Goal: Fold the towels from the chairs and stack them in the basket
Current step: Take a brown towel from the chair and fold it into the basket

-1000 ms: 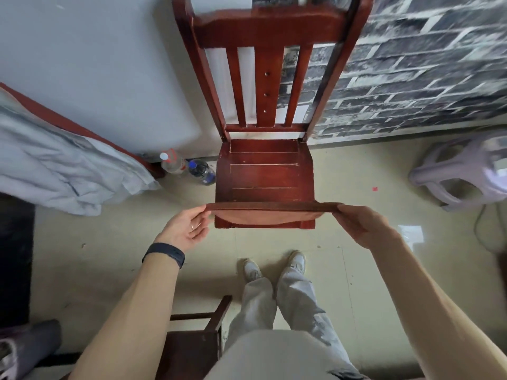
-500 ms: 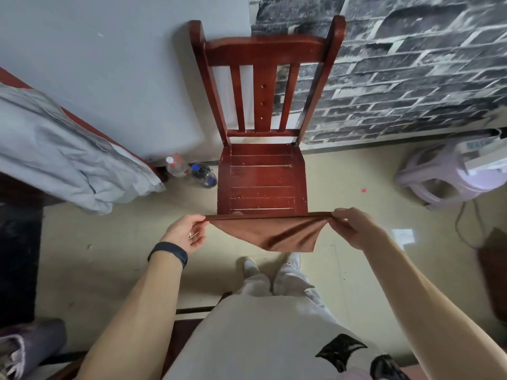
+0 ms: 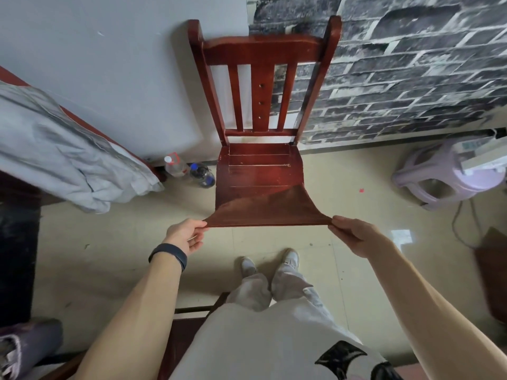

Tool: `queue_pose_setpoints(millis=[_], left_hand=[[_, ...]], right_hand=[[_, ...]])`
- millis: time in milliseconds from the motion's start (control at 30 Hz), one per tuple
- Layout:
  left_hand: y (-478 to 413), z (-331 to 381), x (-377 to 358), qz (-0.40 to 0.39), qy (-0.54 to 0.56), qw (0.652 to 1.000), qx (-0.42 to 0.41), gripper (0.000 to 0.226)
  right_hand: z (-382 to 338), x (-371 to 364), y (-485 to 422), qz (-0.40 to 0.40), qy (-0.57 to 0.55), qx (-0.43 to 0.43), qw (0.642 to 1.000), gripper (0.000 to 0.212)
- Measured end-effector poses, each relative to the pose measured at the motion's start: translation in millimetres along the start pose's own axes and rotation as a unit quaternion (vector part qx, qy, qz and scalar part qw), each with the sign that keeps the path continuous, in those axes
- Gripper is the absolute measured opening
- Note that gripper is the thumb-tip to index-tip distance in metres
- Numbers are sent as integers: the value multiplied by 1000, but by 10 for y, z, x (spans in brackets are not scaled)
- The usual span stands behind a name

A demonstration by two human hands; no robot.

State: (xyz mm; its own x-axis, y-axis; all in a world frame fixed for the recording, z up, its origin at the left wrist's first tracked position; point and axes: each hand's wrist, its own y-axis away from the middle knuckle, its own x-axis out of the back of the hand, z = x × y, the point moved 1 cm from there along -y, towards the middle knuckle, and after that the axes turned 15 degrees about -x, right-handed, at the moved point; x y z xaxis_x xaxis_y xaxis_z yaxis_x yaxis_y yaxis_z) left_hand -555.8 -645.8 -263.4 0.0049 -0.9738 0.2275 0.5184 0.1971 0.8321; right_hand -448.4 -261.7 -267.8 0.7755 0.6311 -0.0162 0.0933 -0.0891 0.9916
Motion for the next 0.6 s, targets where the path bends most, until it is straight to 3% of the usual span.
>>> queue_pose_setpoints(millis=[267, 600], left_hand=[[-166, 406, -150, -23, 33, 999, -26, 13], [-355, 1215, -366, 0, 107, 986, -131, 4]], right_hand=[[-528, -430, -51, 6, 34, 51, 998, 12], [-1090, -932, 14, 29, 3, 140, 990, 10]])
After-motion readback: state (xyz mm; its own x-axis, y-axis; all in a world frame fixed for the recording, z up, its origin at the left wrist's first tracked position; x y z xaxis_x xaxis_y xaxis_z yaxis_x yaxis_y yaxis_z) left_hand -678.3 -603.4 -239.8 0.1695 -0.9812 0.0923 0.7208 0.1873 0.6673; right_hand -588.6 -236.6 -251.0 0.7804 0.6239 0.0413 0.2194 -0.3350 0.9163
